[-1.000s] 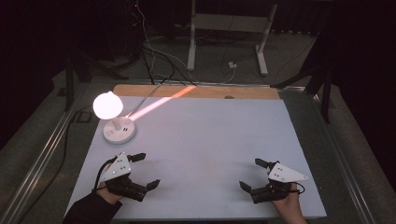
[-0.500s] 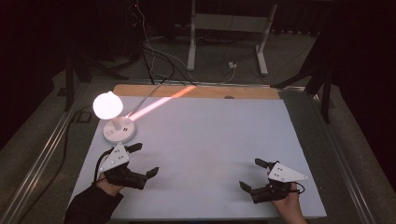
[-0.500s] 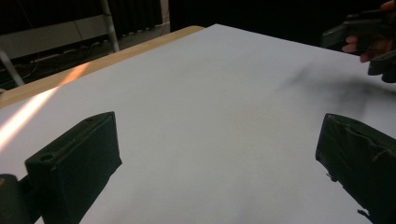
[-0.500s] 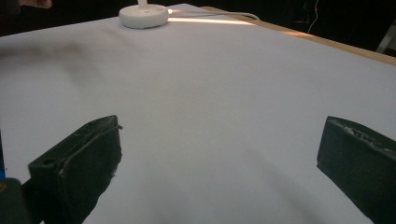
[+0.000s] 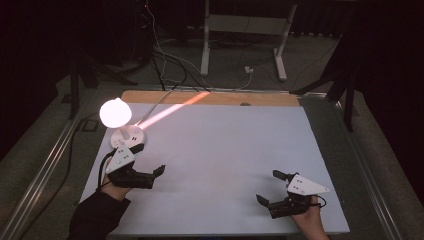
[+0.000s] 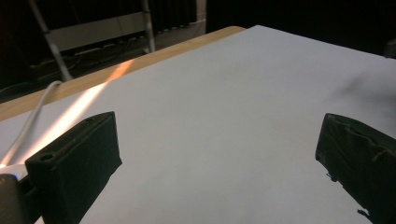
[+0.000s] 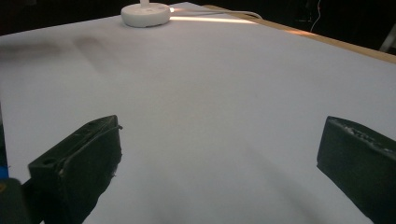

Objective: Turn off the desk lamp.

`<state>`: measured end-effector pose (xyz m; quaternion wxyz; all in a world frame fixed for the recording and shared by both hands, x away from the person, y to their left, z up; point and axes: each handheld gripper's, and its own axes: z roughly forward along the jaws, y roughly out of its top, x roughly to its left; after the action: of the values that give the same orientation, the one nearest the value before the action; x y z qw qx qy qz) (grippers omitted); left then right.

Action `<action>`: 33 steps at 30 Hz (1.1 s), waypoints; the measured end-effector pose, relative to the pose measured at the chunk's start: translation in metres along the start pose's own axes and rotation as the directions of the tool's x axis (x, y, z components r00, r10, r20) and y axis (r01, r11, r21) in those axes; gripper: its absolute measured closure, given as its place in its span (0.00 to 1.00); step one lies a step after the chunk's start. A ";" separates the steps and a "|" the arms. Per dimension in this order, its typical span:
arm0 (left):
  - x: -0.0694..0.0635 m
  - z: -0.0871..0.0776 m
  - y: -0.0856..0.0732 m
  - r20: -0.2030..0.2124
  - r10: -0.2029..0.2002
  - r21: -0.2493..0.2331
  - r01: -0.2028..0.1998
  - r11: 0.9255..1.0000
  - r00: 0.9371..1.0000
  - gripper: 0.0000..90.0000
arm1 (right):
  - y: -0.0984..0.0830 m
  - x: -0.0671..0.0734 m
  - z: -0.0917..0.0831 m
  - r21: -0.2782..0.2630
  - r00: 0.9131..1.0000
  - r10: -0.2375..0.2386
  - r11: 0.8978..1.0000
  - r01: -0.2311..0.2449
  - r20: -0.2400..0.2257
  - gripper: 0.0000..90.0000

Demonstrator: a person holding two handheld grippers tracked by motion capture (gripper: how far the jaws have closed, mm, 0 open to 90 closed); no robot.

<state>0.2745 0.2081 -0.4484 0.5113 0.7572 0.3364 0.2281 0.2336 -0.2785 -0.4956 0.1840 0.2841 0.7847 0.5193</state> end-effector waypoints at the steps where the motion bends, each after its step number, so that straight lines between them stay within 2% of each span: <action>1: 0.002 0.000 0.000 -0.012 -0.010 0.000 0.010 1.000 1.000 0.01 | 0.000 0.000 0.000 0.000 1.000 0.002 1.000 -0.002 -0.001 0.00; 7: 0.012 0.003 -0.004 -0.083 -0.038 0.005 0.038 0.999 0.996 0.01 | 0.000 0.000 0.000 0.001 1.000 -0.001 1.000 0.001 -0.004 0.00; 9: 0.016 0.004 -0.006 -0.116 -0.056 0.000 0.056 0.998 0.992 0.01 | 0.000 0.000 -0.001 0.001 1.000 0.000 1.000 0.000 -0.004 0.00; 14: 0.026 0.005 -0.009 -0.159 -0.111 -0.014 0.110 0.994 0.981 0.01 | 0.000 0.000 0.000 0.002 1.000 0.003 1.000 -0.003 -0.006 0.00; 16: 0.029 0.006 -0.009 -0.177 -0.113 -0.008 0.113 0.994 0.978 0.01 | 0.000 0.000 0.000 0.004 1.000 0.000 1.000 0.000 -0.007 0.00; 19: 0.034 0.009 -0.010 -0.211 -0.131 -0.013 0.131 0.991 0.969 0.01 | 0.000 0.000 0.000 0.003 1.000 0.005 1.000 -0.005 -0.008 0.00; 20: 0.037 0.010 -0.011 -0.233 -0.136 -0.005 0.139 0.990 0.963 0.01 | 0.000 0.000 0.000 0.004 1.000 0.003 1.000 -0.003 -0.008 0.00; 21: 0.037 0.010 -0.011 -0.233 -0.136 -0.005 0.139 0.990 0.963 0.01 | 0.000 0.000 0.000 0.003 1.000 0.002 1.000 -0.002 -0.008 0.00; 22: 0.039 0.011 -0.011 -0.242 -0.145 -0.003 0.148 0.989 0.959 0.01 | 0.000 0.000 0.000 0.003 1.000 0.002 1.000 -0.002 -0.008 0.00; 24: 0.042 0.012 -0.014 -0.240 -0.164 -0.027 0.163 0.986 0.957 0.02 | 0.000 0.000 0.000 0.003 1.000 0.005 1.000 -0.005 -0.008 0.00; 27: 0.048 0.014 -0.017 -0.285 -0.183 -0.029 0.182 0.983 0.941 0.04 | 0.000 0.000 -0.001 0.002 1.000 0.003 1.000 -0.003 -0.008 0.00; 29: 0.052 0.014 -0.018 -0.286 -0.220 -0.048 0.216 0.975 0.933 0.04 | 0.000 0.000 -0.001 0.001 1.000 0.004 1.000 -0.004 -0.008 0.00; 30: 0.055 0.015 -0.019 -0.297 -0.242 -0.049 0.238 0.970 0.924 0.04 | 0.000 0.000 0.000 0.003 1.000 0.006 1.000 -0.006 -0.009 0.00; 32: 0.059 0.016 -0.020 -0.330 -0.243 -0.039 0.244 0.969 0.912 0.04 | 0.000 0.000 0.000 0.004 1.000 0.003 1.000 -0.003 -0.009 0.00; 33: 0.060 0.018 -0.020 -0.346 -0.232 -0.025 0.238 0.971 0.909 0.04 | 0.000 0.000 -0.001 0.003 1.000 0.001 1.000 -0.001 -0.009 0.00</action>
<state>0.3212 0.2464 -0.4732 0.4610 0.6637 0.5118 0.2917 0.2332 -0.2788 -0.4951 0.1798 0.2827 0.7861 0.5195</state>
